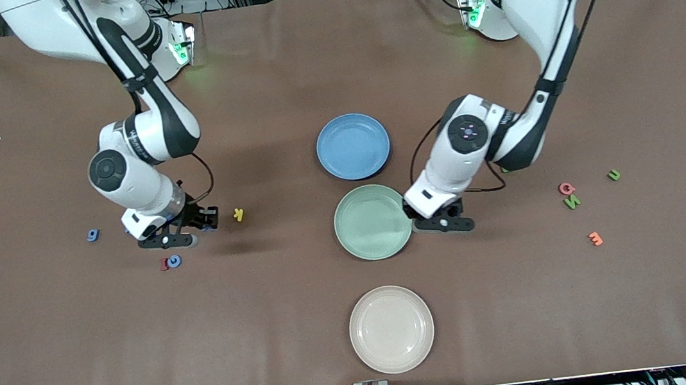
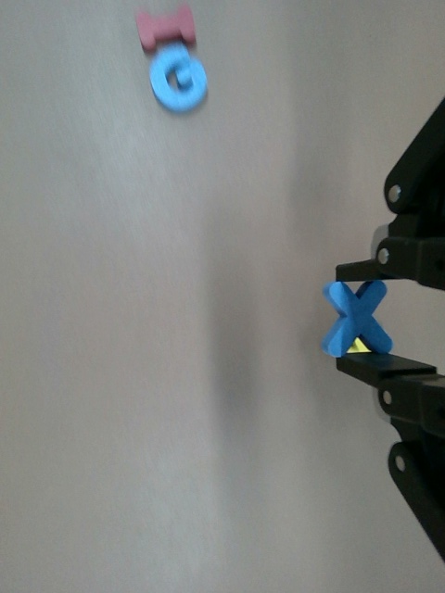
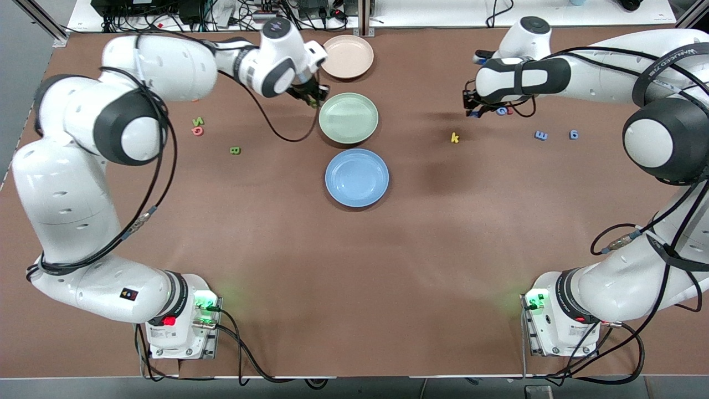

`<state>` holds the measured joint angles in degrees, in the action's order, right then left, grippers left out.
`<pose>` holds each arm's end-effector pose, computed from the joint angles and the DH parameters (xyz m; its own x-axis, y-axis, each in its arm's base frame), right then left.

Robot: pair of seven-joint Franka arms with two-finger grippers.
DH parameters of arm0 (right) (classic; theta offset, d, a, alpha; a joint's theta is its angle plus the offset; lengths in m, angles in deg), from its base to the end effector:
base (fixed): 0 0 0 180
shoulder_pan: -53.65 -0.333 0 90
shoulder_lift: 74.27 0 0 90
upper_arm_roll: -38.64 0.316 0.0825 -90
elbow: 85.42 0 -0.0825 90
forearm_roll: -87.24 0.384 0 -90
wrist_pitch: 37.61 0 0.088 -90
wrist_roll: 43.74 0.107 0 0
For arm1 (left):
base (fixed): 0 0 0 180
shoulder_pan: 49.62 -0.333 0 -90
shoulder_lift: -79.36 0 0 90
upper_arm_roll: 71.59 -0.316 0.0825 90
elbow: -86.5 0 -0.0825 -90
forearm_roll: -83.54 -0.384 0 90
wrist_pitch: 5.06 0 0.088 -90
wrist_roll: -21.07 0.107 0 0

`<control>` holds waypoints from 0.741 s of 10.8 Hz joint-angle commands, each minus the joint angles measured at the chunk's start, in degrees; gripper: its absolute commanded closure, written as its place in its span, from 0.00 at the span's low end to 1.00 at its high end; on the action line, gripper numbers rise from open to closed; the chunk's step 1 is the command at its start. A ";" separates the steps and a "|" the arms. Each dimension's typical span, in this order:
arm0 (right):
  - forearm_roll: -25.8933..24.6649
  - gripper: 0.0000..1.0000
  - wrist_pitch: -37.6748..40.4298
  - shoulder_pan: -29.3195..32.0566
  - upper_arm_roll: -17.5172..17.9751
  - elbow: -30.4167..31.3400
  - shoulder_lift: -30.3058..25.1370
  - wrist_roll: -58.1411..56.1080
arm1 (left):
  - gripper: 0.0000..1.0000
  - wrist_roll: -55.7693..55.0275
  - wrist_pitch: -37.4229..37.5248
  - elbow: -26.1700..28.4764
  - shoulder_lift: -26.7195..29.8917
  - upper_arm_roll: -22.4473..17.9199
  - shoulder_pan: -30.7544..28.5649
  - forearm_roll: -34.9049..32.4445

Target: Sort letters by color into matching plates

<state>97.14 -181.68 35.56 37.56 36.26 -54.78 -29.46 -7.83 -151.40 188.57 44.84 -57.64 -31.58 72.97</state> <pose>0.5564 0.1688 0.2535 0.9958 -0.0894 0.0175 -0.0870 -0.9902 -0.1093 0.5812 -0.3473 0.2442 0.9773 -0.1328 0.1648 -0.1505 -0.9836 0.0996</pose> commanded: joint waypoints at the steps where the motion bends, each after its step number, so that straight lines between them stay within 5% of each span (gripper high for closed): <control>1: -0.15 0.64 0.45 -2.81 3.79 -0.30 -1.56 6.10 | 1.00 -4.06 -0.79 -4.24 -4.32 -0.86 4.01 -1.82; 5: -0.32 0.64 0.54 -12.21 4.33 -0.83 -0.60 16.28 | 0.96 -6.52 -1.15 -5.91 -6.53 -1.12 6.22 -1.73; 6: -0.58 0.64 0.63 -14.50 4.33 -1.18 -0.16 18.83 | 0.21 -6.52 -1.15 -5.91 -6.44 -1.12 6.05 -1.73; 7: -0.76 0.64 0.63 -17.04 4.33 -1.44 0.11 21.47 | 0.19 -6.52 -1.15 -5.91 -6.35 -1.12 5.87 -1.73; 8: -0.94 0.64 0.63 -18.98 4.33 -2.05 0.64 23.15 | 0.06 -6.61 -1.15 -5.91 -6.18 -1.12 5.78 -1.73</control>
<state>97.10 -181.53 20.25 42.10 35.19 -54.76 -11.02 -12.26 -152.17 183.77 38.97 -58.26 -26.10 72.97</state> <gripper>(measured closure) 0.639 0.489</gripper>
